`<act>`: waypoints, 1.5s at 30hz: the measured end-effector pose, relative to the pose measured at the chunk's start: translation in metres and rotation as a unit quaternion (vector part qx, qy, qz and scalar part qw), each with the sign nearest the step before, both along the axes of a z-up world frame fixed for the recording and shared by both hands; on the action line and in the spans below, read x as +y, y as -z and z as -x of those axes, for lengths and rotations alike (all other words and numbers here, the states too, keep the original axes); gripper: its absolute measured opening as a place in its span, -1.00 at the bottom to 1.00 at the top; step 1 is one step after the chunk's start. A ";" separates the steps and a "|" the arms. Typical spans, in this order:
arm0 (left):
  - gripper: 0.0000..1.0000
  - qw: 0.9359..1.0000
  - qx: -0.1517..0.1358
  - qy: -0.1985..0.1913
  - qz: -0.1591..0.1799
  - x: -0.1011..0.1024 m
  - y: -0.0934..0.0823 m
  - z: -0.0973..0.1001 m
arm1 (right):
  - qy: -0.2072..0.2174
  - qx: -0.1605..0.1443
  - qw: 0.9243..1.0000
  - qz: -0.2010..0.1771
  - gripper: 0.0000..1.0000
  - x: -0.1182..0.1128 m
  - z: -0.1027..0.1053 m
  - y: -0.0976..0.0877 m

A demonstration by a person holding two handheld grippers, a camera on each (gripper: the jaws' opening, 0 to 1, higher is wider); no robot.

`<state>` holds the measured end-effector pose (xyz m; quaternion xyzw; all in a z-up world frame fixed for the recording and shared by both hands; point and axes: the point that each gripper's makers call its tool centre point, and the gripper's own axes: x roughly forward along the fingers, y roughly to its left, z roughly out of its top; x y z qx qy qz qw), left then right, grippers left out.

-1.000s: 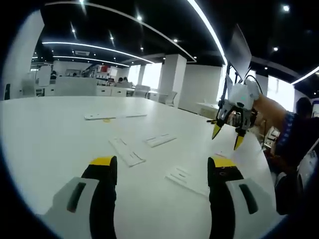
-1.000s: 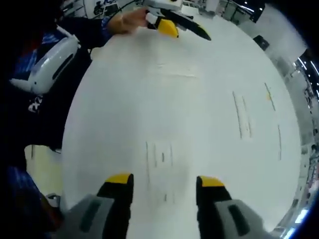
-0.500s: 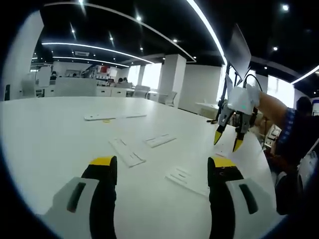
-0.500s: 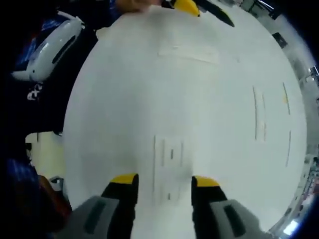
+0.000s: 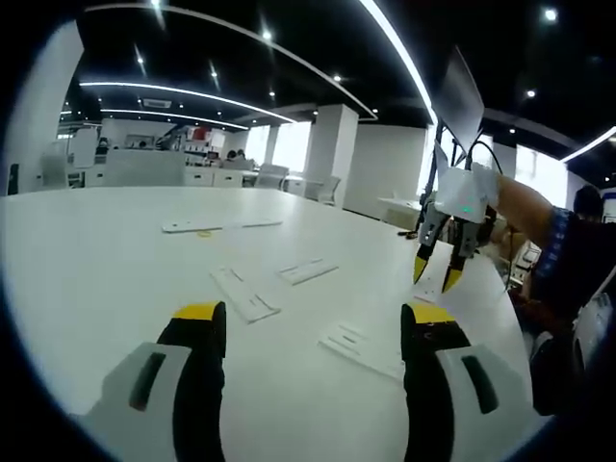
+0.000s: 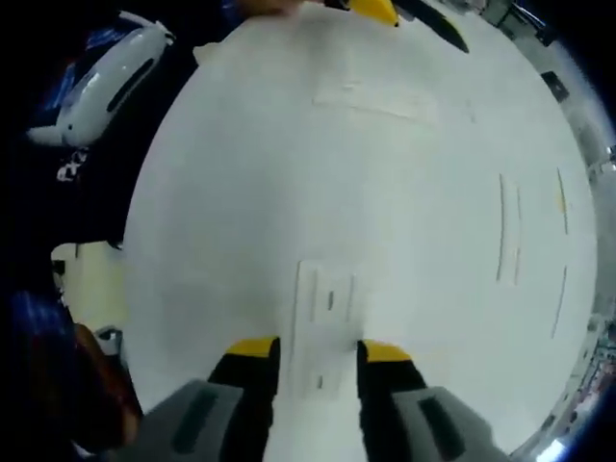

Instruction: Locate the socket holder cover, grip the socket holder cover, clip it into the socket holder slot.

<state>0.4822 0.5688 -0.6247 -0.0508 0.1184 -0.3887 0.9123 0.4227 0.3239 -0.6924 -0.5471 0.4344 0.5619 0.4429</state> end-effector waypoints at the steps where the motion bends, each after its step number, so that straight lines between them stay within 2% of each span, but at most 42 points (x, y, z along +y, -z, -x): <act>1: 0.48 1.000 0.000 0.000 0.000 0.000 0.000 0.000 | -0.003 0.001 1.000 0.001 -0.39 0.000 0.000 0.000; 20: 0.48 1.000 0.005 0.009 0.000 -0.003 0.001 0.005 | -0.005 0.004 1.000 0.012 -0.43 0.002 0.003 0.001; 40: 0.46 1.000 0.003 0.016 0.000 -0.006 0.000 0.007 | -0.003 -0.002 1.000 0.028 -0.43 0.001 -0.004 0.002; 45: 0.46 1.000 0.002 0.015 0.002 -0.006 0.000 0.008 | 0.005 -0.001 1.000 0.014 -0.42 -0.001 -0.006 0.001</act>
